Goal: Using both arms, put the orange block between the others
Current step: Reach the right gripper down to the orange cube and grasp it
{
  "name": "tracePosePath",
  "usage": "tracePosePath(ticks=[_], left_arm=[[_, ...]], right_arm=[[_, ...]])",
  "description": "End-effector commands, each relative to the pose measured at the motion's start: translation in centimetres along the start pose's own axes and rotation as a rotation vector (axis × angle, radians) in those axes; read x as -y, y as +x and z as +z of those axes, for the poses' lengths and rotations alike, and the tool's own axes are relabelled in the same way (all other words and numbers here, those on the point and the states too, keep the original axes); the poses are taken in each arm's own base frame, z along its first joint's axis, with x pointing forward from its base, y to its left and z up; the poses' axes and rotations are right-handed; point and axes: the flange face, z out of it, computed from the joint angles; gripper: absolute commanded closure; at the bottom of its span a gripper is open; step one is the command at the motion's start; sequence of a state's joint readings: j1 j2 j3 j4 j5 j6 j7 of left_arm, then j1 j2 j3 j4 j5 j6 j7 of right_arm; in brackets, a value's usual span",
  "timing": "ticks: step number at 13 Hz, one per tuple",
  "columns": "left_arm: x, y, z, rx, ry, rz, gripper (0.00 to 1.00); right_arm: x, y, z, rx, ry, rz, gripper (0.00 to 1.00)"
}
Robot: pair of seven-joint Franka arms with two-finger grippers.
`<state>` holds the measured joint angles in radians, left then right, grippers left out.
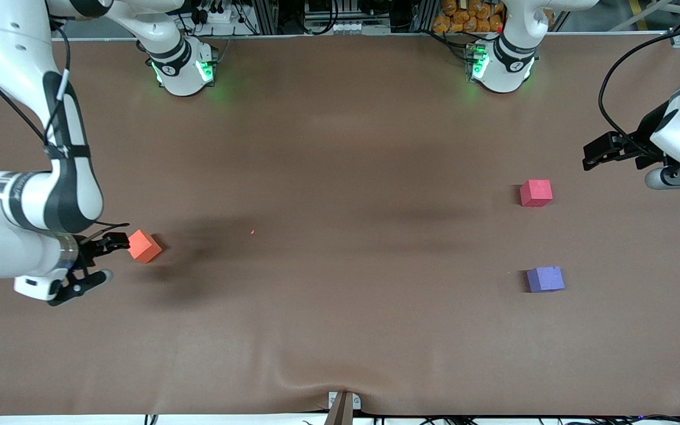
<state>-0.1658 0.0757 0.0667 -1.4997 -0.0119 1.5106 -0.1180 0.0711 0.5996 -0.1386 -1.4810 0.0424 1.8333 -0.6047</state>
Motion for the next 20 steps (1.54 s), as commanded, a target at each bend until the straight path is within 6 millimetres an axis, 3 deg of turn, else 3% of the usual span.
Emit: tracePosePath(ticks=[1, 5, 20], left_arm=[[-0.1, -0.4, -0.8, -0.022, -0.001, 0.002, 0.0], [0.2, 0.1, -0.1, -0.017, -0.003, -0.006, 0.0], [0.6, 0.0, 0.3, -0.003, -0.004, -0.01, 0.0]], right_arm=[[-0.2, 0.5, 4.0, 0.002, 0.008, -0.095, 0.0], [0.0, 0.1, 8.4, 0.037, 0.028, -0.117, 0.0], [1.6, 0.9, 11.8, 0.055, 0.008, -0.311, 0.0]])
